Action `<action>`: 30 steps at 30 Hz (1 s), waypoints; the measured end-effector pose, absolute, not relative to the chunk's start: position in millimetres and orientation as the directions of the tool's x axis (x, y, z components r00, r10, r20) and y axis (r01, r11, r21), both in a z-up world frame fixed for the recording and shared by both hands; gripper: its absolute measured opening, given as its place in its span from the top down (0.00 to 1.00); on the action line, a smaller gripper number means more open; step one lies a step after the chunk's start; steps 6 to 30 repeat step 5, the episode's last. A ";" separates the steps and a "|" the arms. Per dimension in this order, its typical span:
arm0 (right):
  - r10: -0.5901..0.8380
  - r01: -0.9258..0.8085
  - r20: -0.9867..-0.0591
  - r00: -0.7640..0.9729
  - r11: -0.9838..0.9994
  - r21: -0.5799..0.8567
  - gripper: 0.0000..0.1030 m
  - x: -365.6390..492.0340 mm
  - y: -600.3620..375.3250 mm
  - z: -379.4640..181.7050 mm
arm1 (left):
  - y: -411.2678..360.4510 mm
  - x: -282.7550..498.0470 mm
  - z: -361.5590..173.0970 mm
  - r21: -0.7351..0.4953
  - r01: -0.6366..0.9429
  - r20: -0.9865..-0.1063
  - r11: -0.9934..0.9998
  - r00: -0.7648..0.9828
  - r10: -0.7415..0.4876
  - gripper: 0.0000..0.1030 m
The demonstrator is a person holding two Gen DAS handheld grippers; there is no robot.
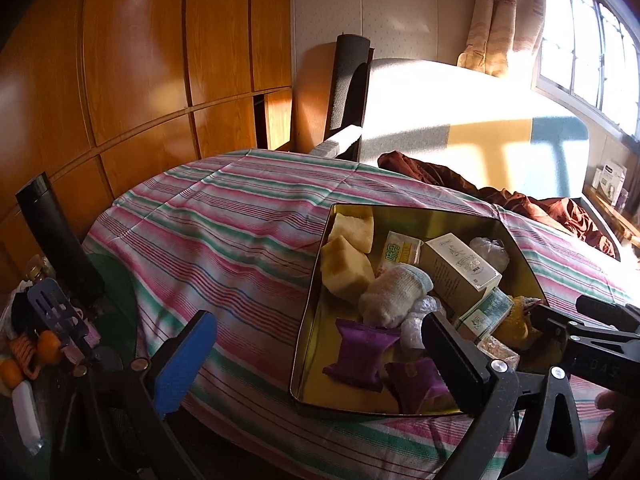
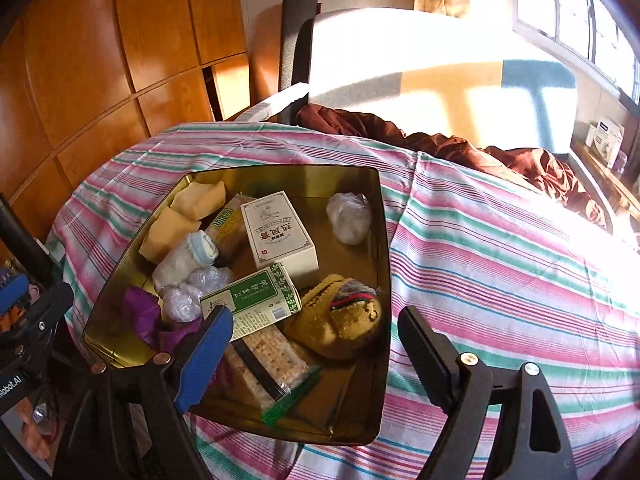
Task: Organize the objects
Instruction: 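Carry the green essential-oil box into the tray and open the right gripper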
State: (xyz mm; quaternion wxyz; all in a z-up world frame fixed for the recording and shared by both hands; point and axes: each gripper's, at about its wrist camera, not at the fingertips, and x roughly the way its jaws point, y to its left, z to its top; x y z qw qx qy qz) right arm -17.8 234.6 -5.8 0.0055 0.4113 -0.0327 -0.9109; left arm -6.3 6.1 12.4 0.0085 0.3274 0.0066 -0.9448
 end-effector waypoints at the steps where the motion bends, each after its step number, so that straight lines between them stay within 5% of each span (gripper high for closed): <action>1: -0.033 -0.022 -0.748 -0.663 -0.998 0.064 0.16 -15.4 235.3 -6.4 | 7.1 -2.6 11.5 -0.004 0.026 -0.609 -1.000 -0.793 -0.018 0.01; 30: -0.011 -0.033 -0.742 -0.670 -0.998 0.044 0.16 -8.1 234.7 -8.2 | 15.3 4.8 9.3 0.008 0.006 -0.606 -1.000 -0.796 -0.010 0.01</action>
